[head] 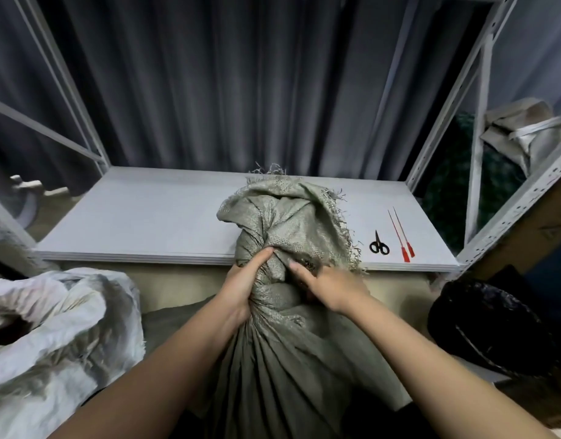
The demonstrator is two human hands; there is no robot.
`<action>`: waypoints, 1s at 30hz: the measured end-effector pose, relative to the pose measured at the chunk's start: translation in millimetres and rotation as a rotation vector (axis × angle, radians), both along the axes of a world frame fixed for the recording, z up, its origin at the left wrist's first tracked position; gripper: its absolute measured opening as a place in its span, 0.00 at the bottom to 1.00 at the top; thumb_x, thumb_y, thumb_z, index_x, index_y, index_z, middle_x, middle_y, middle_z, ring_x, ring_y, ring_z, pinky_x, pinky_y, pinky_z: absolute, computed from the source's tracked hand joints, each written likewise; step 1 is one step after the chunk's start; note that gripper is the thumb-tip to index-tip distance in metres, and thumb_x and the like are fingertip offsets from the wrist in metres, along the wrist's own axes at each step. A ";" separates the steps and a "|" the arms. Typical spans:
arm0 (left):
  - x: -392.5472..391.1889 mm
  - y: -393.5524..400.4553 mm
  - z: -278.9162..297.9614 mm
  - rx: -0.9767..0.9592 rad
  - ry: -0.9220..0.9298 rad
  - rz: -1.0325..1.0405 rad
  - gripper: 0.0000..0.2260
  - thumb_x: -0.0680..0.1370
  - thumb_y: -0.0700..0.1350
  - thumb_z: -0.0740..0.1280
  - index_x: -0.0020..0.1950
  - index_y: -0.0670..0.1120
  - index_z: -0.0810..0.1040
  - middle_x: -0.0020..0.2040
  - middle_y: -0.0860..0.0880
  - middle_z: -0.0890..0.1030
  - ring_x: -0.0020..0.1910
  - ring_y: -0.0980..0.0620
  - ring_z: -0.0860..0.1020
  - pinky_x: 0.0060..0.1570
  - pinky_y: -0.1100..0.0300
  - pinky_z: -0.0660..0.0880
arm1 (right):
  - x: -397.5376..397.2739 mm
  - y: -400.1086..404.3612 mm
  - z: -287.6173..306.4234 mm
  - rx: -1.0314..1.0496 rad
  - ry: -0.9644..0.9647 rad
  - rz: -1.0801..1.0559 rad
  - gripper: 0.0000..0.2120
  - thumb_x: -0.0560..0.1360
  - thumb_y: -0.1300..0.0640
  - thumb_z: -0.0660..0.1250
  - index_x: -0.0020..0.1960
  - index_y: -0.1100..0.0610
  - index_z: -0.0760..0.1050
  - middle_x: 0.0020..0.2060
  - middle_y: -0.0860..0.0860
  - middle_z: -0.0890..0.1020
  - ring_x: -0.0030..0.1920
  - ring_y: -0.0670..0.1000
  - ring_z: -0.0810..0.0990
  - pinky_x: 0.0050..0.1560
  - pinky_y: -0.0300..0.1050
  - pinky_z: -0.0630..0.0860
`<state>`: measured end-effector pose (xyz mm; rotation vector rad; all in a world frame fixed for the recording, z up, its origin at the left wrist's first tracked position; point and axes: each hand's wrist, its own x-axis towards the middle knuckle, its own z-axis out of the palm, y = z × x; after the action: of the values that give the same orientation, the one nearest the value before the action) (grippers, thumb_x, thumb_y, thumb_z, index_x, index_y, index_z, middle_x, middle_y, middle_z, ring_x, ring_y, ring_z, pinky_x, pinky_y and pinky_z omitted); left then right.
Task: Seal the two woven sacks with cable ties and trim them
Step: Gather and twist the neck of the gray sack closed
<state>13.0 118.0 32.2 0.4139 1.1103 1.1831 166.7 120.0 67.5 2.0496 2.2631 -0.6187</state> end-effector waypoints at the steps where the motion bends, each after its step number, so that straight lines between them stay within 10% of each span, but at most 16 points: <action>1: -0.4 -0.3 0.4 0.014 -0.001 -0.012 0.18 0.73 0.45 0.71 0.61 0.41 0.78 0.54 0.38 0.83 0.51 0.40 0.82 0.52 0.47 0.79 | 1.5 4.8 -6.2 -0.176 0.277 -0.118 0.39 0.73 0.28 0.46 0.63 0.57 0.76 0.59 0.58 0.79 0.58 0.56 0.78 0.58 0.46 0.73; 4: 0.4 -2.7 3.5 0.048 -0.028 -0.068 0.16 0.74 0.44 0.70 0.60 0.41 0.79 0.53 0.37 0.83 0.41 0.43 0.84 0.43 0.50 0.82 | 0.7 14.7 -16.0 -0.428 1.017 -0.347 0.26 0.74 0.32 0.53 0.62 0.48 0.73 0.56 0.52 0.80 0.51 0.48 0.78 0.49 0.41 0.73; 9: 0.0 -1.5 0.5 0.037 0.029 -0.157 0.13 0.73 0.43 0.71 0.57 0.44 0.80 0.48 0.42 0.85 0.38 0.47 0.83 0.42 0.55 0.82 | -14.2 41.2 -20.7 -0.166 1.522 -0.605 0.22 0.74 0.50 0.69 0.63 0.57 0.67 0.55 0.53 0.80 0.54 0.55 0.81 0.56 0.56 0.78; 13: 5.0 -6.4 2.4 0.096 0.195 -0.225 0.07 0.73 0.39 0.72 0.49 0.45 0.79 0.43 0.45 0.83 0.33 0.51 0.80 0.37 0.60 0.79 | -22.9 53.7 16.9 0.414 1.299 -0.481 0.14 0.72 0.67 0.67 0.54 0.58 0.68 0.40 0.49 0.75 0.42 0.49 0.75 0.48 0.41 0.72; 16: 11.6 -8.3 2.5 0.190 0.306 -0.205 0.08 0.70 0.36 0.74 0.45 0.46 0.79 0.43 0.43 0.82 0.39 0.47 0.79 0.38 0.60 0.77 | -44.3 55.1 39.1 0.617 0.992 -0.148 0.15 0.70 0.64 0.68 0.56 0.61 0.71 0.48 0.54 0.80 0.49 0.53 0.77 0.52 0.43 0.72; 22: 3.5 -7.2 8.3 0.047 0.111 -0.285 0.14 0.74 0.50 0.68 0.54 0.42 0.80 0.44 0.42 0.85 0.37 0.49 0.84 0.27 0.67 0.74 | -50.2 61.0 58.4 0.012 0.757 0.336 0.13 0.74 0.66 0.62 0.56 0.58 0.63 0.52 0.51 0.80 0.56 0.49 0.77 0.57 0.43 0.70; 25: -1.9 -8.2 11.5 0.008 0.025 -0.348 0.15 0.79 0.49 0.56 0.48 0.40 0.77 0.32 0.43 0.83 0.24 0.52 0.80 0.21 0.69 0.71 | -38.0 63.0 55.8 0.071 0.483 0.530 0.15 0.70 0.61 0.64 0.55 0.51 0.68 0.63 0.53 0.76 0.67 0.53 0.71 0.68 0.51 0.65; 30: -10.8 -7.9 11.8 0.011 -0.004 -0.343 0.15 0.78 0.48 0.56 0.40 0.40 0.76 0.26 0.46 0.80 0.21 0.51 0.76 0.22 0.67 0.73 | -14.5 50.8 45.9 0.227 -0.058 0.811 0.50 0.62 0.38 0.70 0.77 0.44 0.49 0.78 0.46 0.46 0.77 0.48 0.42 0.76 0.52 0.41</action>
<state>2.1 110.0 44.1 0.5853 0.9830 0.8877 152.2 170.8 113.4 0.9861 2.8932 -0.2378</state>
